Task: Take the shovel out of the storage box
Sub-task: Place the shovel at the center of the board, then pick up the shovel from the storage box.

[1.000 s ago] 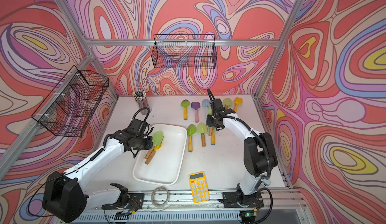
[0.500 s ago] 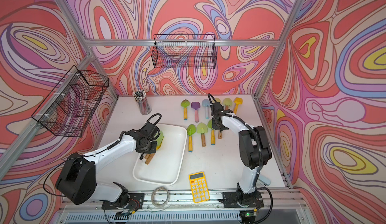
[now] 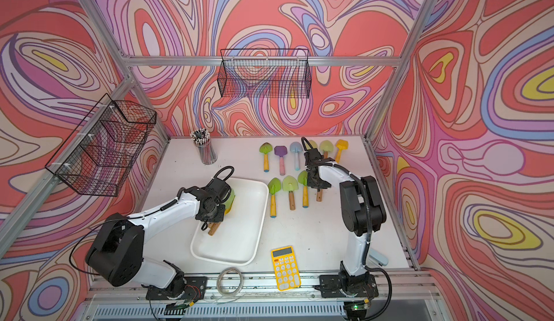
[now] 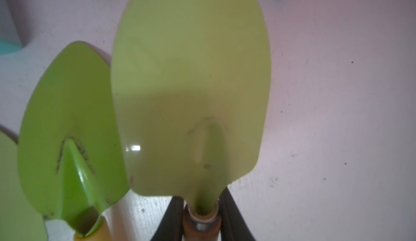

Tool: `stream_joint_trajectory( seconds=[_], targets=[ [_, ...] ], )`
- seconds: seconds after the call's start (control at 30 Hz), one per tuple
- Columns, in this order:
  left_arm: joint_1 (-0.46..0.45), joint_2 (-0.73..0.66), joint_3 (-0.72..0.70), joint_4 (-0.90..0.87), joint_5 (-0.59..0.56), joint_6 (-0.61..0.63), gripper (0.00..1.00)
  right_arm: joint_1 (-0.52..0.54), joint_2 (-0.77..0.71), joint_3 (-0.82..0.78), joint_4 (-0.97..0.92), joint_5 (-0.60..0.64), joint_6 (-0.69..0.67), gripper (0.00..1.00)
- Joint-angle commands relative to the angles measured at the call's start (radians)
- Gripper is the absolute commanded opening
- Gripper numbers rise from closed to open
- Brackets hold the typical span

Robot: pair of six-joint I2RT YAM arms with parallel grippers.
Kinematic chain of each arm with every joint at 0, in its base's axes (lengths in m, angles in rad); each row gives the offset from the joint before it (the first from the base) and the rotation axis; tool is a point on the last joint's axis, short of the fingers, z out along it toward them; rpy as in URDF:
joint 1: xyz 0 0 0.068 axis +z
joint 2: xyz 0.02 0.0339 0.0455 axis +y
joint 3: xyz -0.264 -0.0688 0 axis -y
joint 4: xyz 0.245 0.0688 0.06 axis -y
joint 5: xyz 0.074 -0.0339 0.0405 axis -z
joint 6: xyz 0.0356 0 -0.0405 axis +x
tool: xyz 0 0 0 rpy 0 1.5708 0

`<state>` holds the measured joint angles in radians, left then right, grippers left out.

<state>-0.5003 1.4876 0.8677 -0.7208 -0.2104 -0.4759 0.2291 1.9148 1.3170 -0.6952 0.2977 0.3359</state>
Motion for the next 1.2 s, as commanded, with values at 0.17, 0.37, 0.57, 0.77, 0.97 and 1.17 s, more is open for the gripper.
stream_joint_trajectory(
  seconds=[0.17, 0.37, 0.57, 0.77, 0.97, 1.17],
  targets=[
    [-0.024, 0.030, -0.015, 0.022, 0.040, -0.015, 0.36, -0.005, 0.045, 0.011, -0.001, -0.006, 0.000, 0.20],
    [-0.045, 0.036, -0.018, 0.043, 0.073, -0.026, 0.36, -0.005, 0.066, 0.014, -0.004, -0.003, -0.001, 0.21],
    [-0.057, 0.021, -0.027, 0.045, 0.074, -0.044, 0.37, -0.005, 0.081, 0.016, 0.000, -0.008, 0.001, 0.22],
    [-0.057, -0.007, -0.045, 0.036, 0.060, -0.056, 0.41, -0.005, 0.053, 0.016, -0.005, -0.009, 0.006, 0.29],
    [-0.057, -0.013, -0.069, 0.061, 0.090, -0.063, 0.40, -0.005, -0.019, 0.005, -0.009, -0.017, 0.021, 0.33],
    [-0.056, -0.018, -0.097, 0.099, 0.148, -0.085, 0.36, -0.005, -0.092, -0.018, -0.002, -0.020, 0.031, 0.34]
  ],
)
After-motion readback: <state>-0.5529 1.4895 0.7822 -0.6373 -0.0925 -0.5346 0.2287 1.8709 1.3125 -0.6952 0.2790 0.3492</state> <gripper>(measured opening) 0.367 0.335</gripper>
